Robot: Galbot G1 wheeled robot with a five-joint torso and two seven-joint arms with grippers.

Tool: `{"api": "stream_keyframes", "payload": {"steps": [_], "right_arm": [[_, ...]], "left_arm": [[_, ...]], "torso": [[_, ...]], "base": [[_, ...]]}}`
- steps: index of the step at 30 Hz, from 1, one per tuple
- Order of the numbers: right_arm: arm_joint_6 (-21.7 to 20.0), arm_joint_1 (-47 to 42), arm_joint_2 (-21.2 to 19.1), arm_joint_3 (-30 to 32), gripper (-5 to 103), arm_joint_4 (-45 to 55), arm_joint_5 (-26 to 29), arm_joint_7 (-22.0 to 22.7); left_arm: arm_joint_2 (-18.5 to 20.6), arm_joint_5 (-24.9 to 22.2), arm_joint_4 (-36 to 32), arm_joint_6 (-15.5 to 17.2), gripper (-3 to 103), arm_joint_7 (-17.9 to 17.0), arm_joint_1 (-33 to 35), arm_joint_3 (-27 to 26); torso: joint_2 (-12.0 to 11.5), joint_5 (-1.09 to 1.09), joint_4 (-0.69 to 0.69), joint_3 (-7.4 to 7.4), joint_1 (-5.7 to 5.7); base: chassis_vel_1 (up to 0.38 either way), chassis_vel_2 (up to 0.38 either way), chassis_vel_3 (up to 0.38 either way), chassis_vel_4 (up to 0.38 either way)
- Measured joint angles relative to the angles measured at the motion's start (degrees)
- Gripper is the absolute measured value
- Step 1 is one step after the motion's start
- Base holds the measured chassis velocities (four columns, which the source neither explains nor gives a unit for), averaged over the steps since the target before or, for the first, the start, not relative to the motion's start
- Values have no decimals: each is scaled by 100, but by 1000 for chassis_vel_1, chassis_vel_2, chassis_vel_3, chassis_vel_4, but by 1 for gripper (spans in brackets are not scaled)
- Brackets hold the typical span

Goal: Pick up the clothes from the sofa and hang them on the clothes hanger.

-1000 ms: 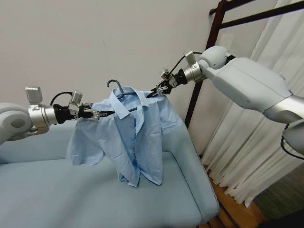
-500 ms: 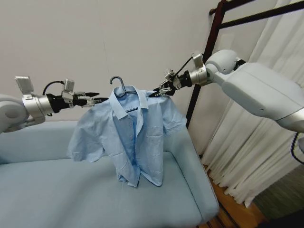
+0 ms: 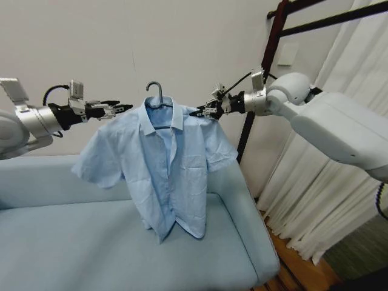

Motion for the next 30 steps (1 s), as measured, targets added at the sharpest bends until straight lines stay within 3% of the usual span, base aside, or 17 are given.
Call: {"api": "stream_keyframes", "payload": {"steps": [1,5,6,8,9,13,16,17,21,24,25,27,28,30], "right_arm": [[0,0,0,0,9,0,0,0],[-489,-318,-236,303,9,845,406,1780],[-489,-318,-236,303,9,845,406,1780],[-775,-447,-312,445,9,1263,635,2908],[-883,-469,-339,501,9,1394,696,3185],[-1102,-497,-463,625,9,1703,784,3683],[-1201,-507,-616,732,9,2002,1085,4319],[-1201,-507,-616,732,9,2002,1085,4319],[-1204,-492,-891,846,9,2198,1708,4779],[-1184,-612,-1234,1176,9,2442,2436,5673],[-1184,-612,-1234,1176,9,2442,2436,5673],[-1084,-668,-1532,1275,9,2621,2688,6156],[-1037,-676,-1703,1290,9,2695,2774,6283],[-961,-683,-1960,1292,9,2770,2855,6357]], "left_arm": [[0,0,0,0,100,0,0,0],[-40,41,-176,-80,100,-182,98,-70],[-40,41,-176,-80,100,-182,98,-70],[-112,56,-343,-104,100,-383,191,-120],[-146,64,-380,-109,100,-444,226,-129],[-242,123,-474,-123,100,-552,286,-170],[-362,193,-628,-130,100,-737,383,-328],[-362,193,-628,-130,100,-737,383,-328],[-536,242,-828,-130,100,-1085,505,-526],[-700,255,-1068,-76,100,-1638,702,-741],[-700,255,-1068,-76,100,-1638,702,-741],[-845,253,-1176,-65,100,-1952,775,-759],[-873,249,-1215,-66,100,-2010,830,-771],[-876,225,-1308,-67,100,-2031,1049,-953]], "torso": [[0,0,0,0,0],[0,0,0,0,0],[0,0,0,0,0],[0,0,2,0,0],[0,0,1,0,0],[0,-1,0,0,0],[0,0,1,0,-1],[0,0,1,0,-1],[0,0,3,0,0],[0,2,-1,0,0],[0,2,-1,0,0],[0,2,1,0,-1],[0,-1,-5,-1,0],[0,5,-3,-1,0]], "base": [[0,0,0,0],[0,0,0,0],[0,0,0,0],[0,0,0,0],[0,0,0,0],[0,0,0,0],[0,0,0,0],[0,0,0,0],[0,0,0,0],[0,0,0,0],[0,0,0,0],[0,0,0,0],[0,0,0,0],[0,0,0,0]]}}
